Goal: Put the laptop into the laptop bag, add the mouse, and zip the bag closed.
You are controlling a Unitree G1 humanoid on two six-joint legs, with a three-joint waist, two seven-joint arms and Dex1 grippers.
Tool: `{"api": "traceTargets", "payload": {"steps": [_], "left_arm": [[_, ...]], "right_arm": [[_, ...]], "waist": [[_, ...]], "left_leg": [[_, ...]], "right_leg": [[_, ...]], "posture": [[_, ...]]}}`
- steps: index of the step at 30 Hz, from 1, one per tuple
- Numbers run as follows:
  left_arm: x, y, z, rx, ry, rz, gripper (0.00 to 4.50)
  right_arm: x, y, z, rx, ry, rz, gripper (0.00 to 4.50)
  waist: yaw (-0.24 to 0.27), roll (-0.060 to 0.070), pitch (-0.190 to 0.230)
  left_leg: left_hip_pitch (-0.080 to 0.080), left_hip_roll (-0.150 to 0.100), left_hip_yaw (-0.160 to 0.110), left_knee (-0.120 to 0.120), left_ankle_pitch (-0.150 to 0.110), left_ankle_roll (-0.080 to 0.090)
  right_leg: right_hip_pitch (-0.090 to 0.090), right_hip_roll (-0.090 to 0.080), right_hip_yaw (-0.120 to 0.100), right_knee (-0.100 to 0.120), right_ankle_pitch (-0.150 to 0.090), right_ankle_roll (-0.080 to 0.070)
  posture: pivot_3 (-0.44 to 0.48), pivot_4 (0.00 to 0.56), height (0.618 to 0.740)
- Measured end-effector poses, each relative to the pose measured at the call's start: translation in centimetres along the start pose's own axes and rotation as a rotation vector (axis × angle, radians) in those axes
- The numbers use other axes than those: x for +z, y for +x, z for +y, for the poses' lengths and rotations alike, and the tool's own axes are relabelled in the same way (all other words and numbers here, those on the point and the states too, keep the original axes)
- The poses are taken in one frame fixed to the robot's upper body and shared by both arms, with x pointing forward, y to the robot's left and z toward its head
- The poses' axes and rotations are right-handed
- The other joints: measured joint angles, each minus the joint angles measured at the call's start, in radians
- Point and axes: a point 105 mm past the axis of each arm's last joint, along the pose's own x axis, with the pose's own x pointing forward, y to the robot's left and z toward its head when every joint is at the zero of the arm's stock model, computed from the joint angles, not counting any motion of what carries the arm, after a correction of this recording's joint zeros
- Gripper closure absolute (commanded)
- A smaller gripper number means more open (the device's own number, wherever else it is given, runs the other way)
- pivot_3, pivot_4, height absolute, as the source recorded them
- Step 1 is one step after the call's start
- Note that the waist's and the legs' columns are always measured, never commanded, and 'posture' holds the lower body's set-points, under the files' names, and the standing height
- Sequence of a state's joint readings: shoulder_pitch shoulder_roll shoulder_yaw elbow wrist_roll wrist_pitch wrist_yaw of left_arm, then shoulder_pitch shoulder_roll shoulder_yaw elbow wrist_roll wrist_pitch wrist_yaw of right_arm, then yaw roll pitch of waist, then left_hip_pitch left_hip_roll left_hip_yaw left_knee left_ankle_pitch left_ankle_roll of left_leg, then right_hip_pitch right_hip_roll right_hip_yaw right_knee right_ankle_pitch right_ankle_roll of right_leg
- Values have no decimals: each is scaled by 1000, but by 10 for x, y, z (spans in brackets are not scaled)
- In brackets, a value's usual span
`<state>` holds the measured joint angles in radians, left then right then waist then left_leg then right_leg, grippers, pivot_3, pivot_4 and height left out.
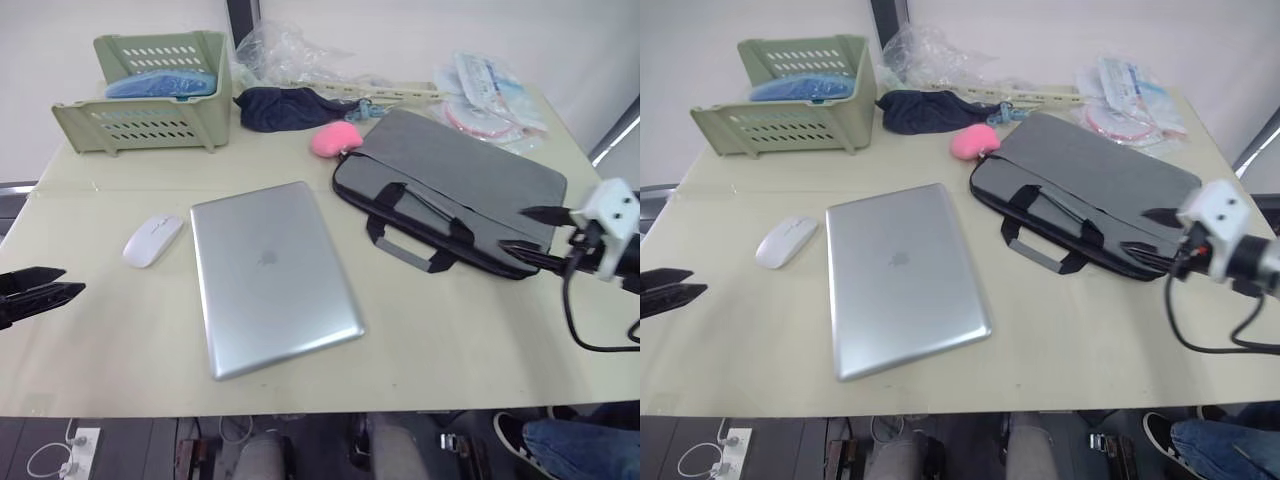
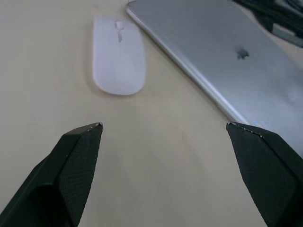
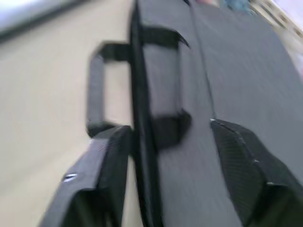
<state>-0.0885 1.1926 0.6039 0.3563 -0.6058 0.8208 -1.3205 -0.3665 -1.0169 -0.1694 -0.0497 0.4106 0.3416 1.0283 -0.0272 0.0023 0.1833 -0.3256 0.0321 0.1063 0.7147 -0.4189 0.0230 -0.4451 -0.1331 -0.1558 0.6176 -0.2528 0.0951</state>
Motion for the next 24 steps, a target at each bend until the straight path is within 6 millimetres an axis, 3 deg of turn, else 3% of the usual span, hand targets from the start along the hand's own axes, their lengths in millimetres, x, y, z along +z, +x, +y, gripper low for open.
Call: {"api": "traceTargets", "payload": {"steps": [3,8,10,17,24], "left_arm": [[-6,2,-9,-17,-140,43,0],[-19,11,-17,-43,-303,133,0],[-25,24,-24,-83,-398,187,0],[-18,56,-32,-156,-513,215,0],[-23,88,-26,-183,-612,214,0]], "right_arm": [[11,30,19,98,-11,-34,4468],[16,59,37,183,-44,-39,4468],[20,78,46,218,-71,-47,4468],[15,114,61,258,-108,-1,4468],[37,153,72,277,-129,-80,4468]], "waist": [[5,2,1],[6,2,1],[3,2,1],[-4,3,2],[-17,2,2]], "left_leg": [[-4,-2,0,2,0,0],[-8,-5,2,4,0,0],[-9,-5,2,4,0,-1],[-9,-5,3,3,1,-2],[-7,-4,1,3,2,-4]], "right_leg": [[-1,0,-1,-1,0,0],[-2,1,-3,-1,0,0],[-2,3,-3,-1,0,0],[-3,4,-3,-1,0,-1],[-3,6,-4,2,0,-1]], "posture": [[0,150,740],[0,150,740],[0,150,740],[0,150,740],[0,150,740]]}}
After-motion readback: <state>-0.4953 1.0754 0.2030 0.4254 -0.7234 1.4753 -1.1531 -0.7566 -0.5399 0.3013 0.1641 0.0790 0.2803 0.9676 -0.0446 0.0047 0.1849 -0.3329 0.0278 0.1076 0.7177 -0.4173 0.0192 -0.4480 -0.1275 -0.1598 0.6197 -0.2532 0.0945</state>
